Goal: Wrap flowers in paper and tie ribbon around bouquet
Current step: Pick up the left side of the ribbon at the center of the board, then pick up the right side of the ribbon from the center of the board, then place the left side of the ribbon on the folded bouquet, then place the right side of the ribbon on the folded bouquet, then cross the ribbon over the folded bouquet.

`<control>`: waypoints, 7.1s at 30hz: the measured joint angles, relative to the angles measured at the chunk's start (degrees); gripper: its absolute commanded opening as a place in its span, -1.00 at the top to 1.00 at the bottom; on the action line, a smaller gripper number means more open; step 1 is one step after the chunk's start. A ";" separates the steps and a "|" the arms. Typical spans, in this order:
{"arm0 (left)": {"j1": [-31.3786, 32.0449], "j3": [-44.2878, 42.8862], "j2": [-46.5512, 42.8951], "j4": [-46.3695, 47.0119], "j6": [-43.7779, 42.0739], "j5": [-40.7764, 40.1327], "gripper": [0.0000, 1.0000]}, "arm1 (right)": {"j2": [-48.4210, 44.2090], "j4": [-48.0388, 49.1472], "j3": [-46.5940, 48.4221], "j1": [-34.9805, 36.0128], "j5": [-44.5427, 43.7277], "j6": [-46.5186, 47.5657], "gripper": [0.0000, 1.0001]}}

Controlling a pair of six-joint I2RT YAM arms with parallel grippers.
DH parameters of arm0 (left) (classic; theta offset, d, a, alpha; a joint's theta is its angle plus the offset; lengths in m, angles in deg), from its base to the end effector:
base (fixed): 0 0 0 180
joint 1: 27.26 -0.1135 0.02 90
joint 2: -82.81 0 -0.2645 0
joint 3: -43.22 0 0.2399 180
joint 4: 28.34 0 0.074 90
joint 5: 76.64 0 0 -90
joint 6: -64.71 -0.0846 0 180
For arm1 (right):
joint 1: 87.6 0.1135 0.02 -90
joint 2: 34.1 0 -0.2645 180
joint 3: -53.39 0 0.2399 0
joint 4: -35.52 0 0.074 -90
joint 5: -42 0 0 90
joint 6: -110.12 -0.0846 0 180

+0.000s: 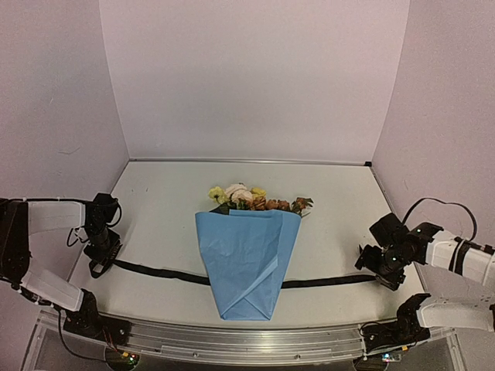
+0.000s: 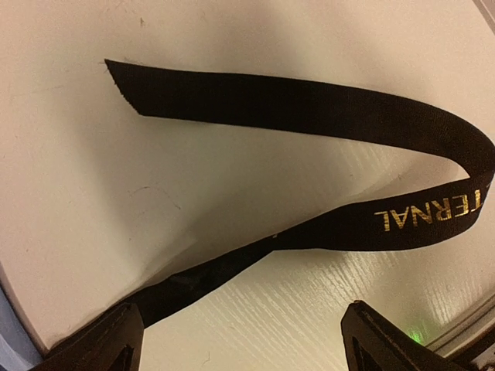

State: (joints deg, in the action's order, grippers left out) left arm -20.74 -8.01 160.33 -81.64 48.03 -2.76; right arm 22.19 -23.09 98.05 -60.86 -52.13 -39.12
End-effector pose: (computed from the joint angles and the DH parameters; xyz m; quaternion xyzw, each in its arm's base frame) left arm 0.2073 -0.0001 0.1128 -0.5534 0.8162 0.0494 0.1585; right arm 0.1472 0.0673 0.1361 0.2814 0.9435 0.0910 0.1496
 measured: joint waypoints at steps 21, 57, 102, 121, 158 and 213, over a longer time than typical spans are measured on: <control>-0.11 0.54 2.20 6.94 -4.00 1.05 1.00 | 8.92 -0.56 1.18 -11.16 4.81 -1.02 -0.66; -0.11 -4.46 -0.20 18.61 -20.26 5.02 1.00 | 25.86 6.05 14.77 -21.03 2.79 2.02 1.00; 64.44 -59.81 49.54 28.71 -84.04 17.39 1.00 | 44.99 3.27 42.70 -16.84 28.41 7.78 1.00; 59.27 -62.96 50.18 33.77 -76.88 23.84 0.46 | 47.64 7.87 54.06 -9.69 38.62 12.66 1.00; 43.04 -7.11 6.86 37.16 -49.42 24.08 0.13 | 47.34 -9.49 50.67 18.32 44.31 39.80 -0.13; 48.45 -4.42 -0.83 30.38 -49.53 14.50 0.15 | 59.62 -5.99 62.47 39.78 8.09 38.55 -0.04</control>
State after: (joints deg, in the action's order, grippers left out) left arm 27.72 -12.43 159.50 -51.26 -1.50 11.74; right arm 81.80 -29.08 160.52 -21.08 -44.04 -0.58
